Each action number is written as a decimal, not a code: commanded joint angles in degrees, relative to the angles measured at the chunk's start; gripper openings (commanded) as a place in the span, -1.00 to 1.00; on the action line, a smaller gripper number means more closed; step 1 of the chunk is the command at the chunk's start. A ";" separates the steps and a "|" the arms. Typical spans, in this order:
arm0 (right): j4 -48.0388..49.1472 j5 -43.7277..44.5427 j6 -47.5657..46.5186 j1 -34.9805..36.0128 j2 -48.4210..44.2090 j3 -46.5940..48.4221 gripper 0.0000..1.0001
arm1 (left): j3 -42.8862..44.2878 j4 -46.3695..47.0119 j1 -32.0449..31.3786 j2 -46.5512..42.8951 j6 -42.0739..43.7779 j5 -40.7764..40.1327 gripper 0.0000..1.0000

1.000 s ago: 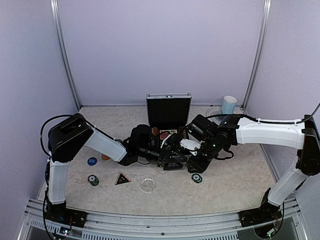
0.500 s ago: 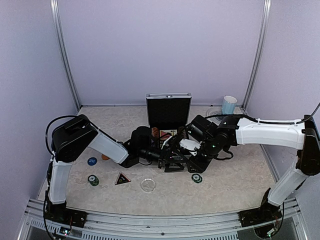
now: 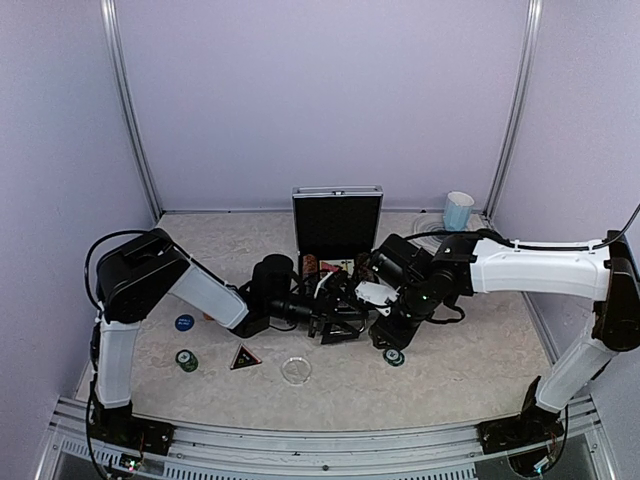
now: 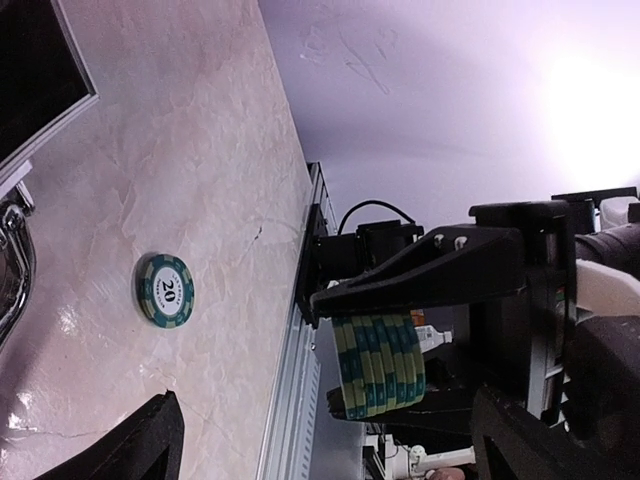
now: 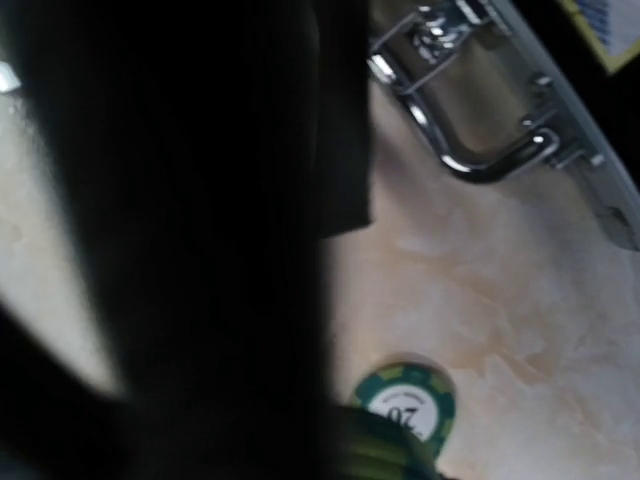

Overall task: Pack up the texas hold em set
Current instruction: Pass from the right arm to the left

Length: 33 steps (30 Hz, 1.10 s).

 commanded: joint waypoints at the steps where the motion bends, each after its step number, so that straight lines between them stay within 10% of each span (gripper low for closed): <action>1: 0.24 -0.71 -0.26 0.84 -0.96 0.58 -1.00 | -1.07 2.22 0.39 -4.00 -0.69 -1.46 0.98; 33: 0.80 -0.71 -4.72 1.32 -0.35 2.61 -1.00 | 2.75 17.71 -1.53 5.16 -12.40 3.16 0.95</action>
